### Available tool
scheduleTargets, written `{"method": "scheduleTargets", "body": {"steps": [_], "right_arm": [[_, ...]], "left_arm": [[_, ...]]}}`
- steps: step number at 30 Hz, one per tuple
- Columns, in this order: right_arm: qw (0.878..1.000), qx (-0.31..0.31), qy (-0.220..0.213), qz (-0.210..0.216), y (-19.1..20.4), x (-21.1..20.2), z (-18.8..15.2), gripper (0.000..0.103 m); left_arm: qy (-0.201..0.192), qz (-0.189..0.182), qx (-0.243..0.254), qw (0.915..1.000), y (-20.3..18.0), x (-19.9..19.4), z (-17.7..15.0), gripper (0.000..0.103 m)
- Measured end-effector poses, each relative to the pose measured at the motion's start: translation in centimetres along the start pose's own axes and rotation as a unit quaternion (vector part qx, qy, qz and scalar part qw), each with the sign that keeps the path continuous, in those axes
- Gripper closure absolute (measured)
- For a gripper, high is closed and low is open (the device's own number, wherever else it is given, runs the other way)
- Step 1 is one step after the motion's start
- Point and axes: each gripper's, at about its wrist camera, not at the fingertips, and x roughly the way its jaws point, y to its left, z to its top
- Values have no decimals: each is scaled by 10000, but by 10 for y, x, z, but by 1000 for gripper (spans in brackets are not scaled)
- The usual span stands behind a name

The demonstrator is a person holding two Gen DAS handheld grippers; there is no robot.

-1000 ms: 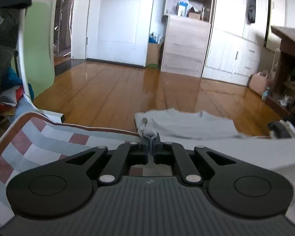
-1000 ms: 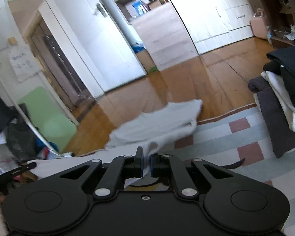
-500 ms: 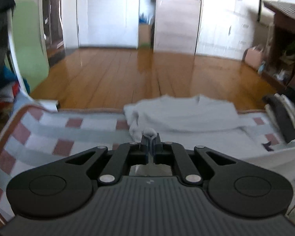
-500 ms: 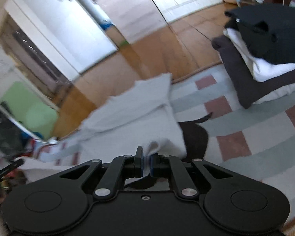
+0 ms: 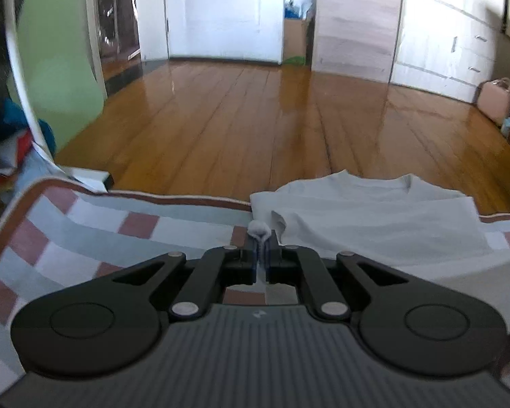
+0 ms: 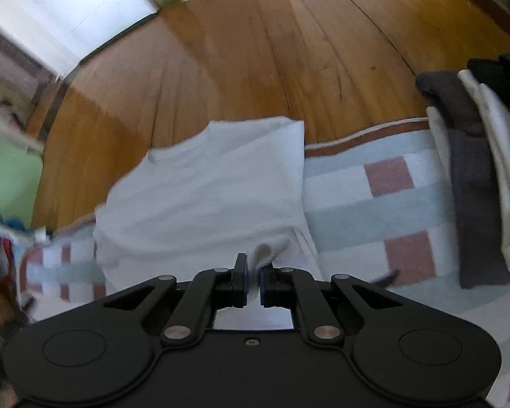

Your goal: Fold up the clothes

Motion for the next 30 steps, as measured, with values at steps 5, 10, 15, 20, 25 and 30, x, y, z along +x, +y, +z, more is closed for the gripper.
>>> {"method": "scheduleTargets", "body": {"steps": [5,10,15,20,25,30], "right_arm": [[9994,319,56,76,6,29,31,95],[9996,255,87,-94,5,50,52,95],[9997,50,-148,177,2,86,78,94],[9881,1087,90,1087,-33,115,98,94],[9873,1121,247,1099,-45,146,118,94],[9769,1474,-476,1472,-58,168,129,72]], "left_arm": [[170,-43,-23,9998,1,57,20,98],[95,-378,-628,9973,9,97,39,98],[326,-449,-1070,9927,15,144,40,98],[538,-331,-891,9940,6,174,59,98],[721,-195,-144,9971,-18,195,77,98],[1814,-291,-1017,9777,11,274,87,61]]}}
